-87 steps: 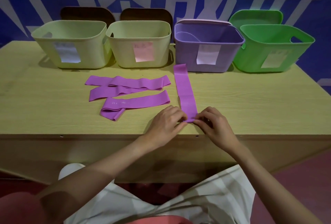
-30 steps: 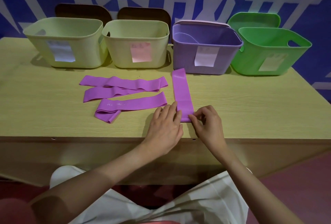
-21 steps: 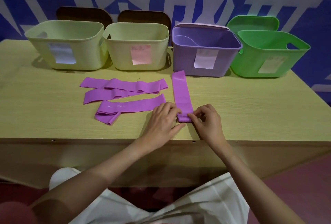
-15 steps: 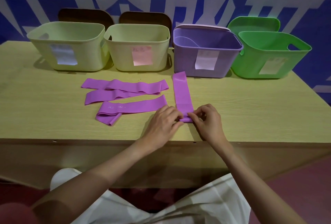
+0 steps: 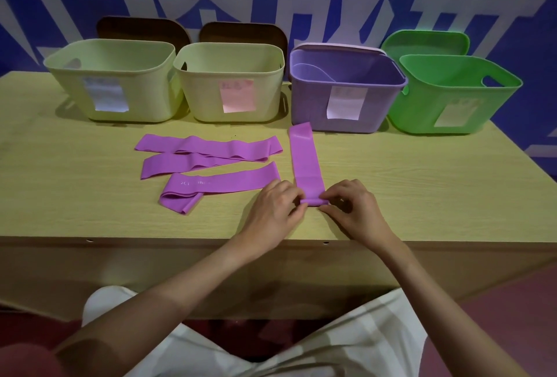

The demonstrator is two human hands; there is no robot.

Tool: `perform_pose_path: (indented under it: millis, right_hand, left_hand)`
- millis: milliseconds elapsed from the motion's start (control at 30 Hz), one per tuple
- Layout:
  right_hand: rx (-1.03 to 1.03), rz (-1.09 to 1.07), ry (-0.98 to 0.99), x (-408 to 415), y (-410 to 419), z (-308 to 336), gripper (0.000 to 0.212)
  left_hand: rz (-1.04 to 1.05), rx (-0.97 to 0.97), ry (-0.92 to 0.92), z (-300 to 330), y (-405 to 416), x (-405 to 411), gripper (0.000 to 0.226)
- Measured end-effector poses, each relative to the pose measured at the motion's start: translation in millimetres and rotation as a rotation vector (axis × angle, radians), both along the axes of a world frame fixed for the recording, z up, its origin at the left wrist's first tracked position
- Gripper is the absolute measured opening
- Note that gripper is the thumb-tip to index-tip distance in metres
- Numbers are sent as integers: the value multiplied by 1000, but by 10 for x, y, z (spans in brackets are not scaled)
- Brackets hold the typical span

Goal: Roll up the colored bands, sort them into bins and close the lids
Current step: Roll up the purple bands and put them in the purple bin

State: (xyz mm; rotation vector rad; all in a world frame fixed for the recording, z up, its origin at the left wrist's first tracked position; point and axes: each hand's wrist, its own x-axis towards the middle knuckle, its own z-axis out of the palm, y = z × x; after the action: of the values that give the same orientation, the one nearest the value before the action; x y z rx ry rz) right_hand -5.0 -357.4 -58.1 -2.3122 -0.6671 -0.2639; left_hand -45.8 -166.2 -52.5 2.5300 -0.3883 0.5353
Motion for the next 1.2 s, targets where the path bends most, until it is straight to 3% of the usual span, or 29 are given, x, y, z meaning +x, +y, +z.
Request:
perform_pose_path:
  millis: [233, 333, 433, 733, 1100, 1200]
  right_hand:
    - [-36, 19, -24, 79, 9, 12, 19]
    - [-36, 17, -2, 85, 14, 31, 27]
    - [-43, 14, 19, 102, 9, 42, 36]
    - [-35, -15, -120, 140, 76, 44, 9]
    - [-74, 4, -81, 232, 49, 30, 17]
    - [-76, -16, -97, 247, 60, 6, 18]
  left_hand:
    - [10, 212, -125, 24, -42, -32, 14]
    - [-22, 174, -124, 30, -44, -26, 21]
    - [-35, 95, -78, 37, -15, 44, 15]
    - [-62, 102, -30, 80, 31, 179, 16]
    - [-79, 85, 94, 104, 45, 267, 30]
    - [-85, 96, 75, 106, 57, 295, 19]
